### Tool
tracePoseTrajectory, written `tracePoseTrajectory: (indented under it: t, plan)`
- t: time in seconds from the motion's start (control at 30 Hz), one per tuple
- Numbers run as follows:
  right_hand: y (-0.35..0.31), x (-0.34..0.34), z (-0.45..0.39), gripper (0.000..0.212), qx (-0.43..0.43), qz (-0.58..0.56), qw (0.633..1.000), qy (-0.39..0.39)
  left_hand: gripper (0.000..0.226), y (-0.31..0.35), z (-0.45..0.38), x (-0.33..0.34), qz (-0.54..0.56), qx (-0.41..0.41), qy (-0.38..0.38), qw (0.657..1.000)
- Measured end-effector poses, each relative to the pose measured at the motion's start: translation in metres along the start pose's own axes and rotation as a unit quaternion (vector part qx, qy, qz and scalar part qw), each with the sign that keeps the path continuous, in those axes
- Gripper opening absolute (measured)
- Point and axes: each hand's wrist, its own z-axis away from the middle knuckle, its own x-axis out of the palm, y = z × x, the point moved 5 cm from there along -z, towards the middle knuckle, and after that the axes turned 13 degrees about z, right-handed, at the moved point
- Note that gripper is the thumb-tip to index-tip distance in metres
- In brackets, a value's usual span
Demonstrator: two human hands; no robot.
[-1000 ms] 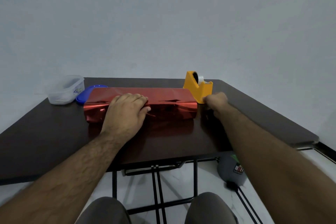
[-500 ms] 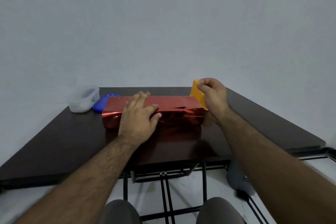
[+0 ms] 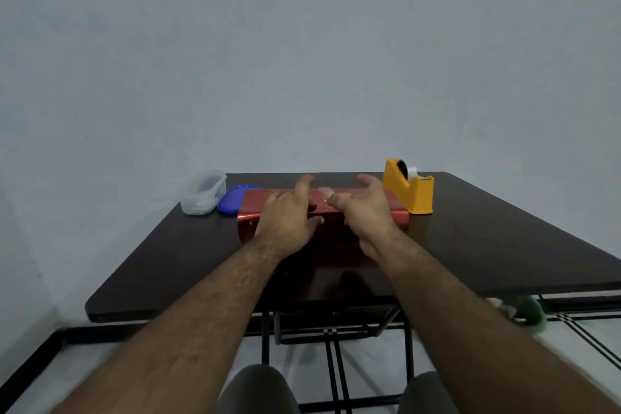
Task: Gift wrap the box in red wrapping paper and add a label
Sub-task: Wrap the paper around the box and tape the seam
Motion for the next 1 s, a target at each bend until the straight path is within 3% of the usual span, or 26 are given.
tracePoseTrajectory:
  t: [0.07,0.2,0.33,1.0]
  plan:
    - [0.005,0.004,0.007,0.080,0.033,-0.021,0.999,0.034,0.074,-0.001,0.003,0.002,0.012,-0.002,0.012,1.000]
    - [0.016,0.010,0.014,0.065,0.084,-0.046,0.988,0.117,0.058,0.001,0.007,0.004,0.034,-0.009,0.028,0.999]
    - [0.021,0.017,0.017,0.066,0.133,-0.087,0.973,0.165,0.050,0.000,0.009,0.004,0.038,-0.014,0.033,0.999]
    - [0.016,0.020,0.010,0.067,0.210,0.060,0.961,0.169,0.042,-0.001,0.010,0.005,0.065,-0.026,0.039,0.997]
